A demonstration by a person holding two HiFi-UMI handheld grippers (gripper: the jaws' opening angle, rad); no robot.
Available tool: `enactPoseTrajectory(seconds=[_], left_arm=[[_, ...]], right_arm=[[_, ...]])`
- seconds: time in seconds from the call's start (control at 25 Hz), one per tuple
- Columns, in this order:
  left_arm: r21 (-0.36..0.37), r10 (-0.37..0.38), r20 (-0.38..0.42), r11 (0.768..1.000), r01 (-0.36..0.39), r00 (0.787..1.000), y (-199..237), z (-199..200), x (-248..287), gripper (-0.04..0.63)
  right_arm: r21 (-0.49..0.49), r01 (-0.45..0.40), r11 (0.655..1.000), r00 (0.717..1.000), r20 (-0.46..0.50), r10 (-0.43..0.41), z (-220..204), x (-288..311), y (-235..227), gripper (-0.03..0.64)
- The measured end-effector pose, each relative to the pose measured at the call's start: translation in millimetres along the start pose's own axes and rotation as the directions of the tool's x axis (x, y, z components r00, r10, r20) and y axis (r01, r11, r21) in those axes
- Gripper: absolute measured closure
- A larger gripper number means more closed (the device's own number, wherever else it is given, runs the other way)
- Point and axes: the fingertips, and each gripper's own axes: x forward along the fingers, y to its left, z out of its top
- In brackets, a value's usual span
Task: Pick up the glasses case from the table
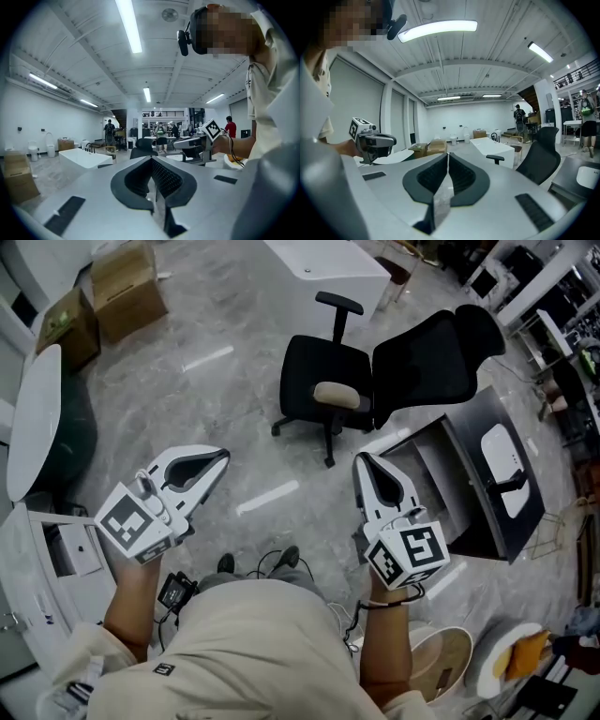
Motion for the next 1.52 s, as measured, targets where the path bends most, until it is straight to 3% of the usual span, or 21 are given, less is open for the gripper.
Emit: enactPoseTrajectory(seconds=[0.16,0.36,0.64,1.16,1.52], left_arm=[[-0.029,0.033,-0.072,0.999,-0.035,0.997,-7,-9,11,0.581],[0.023,0.06,-0.032,0.998,-0.059,0.998,-20,6,37,0.581],[0.022,0.053,-0.062,0.998,-0.052,0.997,-33,4,64,0.581],[0.026,-0.111,-0.065,0.993,0.112,0.992,-29,9,153,0.581],[0.033,-0.286,-0.034,0.957,0.287,0.958,8,12,228,0.581]], right_arm=[[0.012,-0.033,0.999,0.999,0.005,0.033,0,2,-19,0.591],[0.028,-0.065,0.997,0.998,0.011,0.065,-5,0,-44,0.591],[0.049,-0.063,0.997,0.998,0.02,0.062,-10,-10,-74,0.591],[0.087,0.09,0.992,0.996,0.002,-0.091,-17,-27,-142,0.591],[0.096,0.26,0.961,0.966,-0.008,-0.26,-13,-10,-189,0.591]])
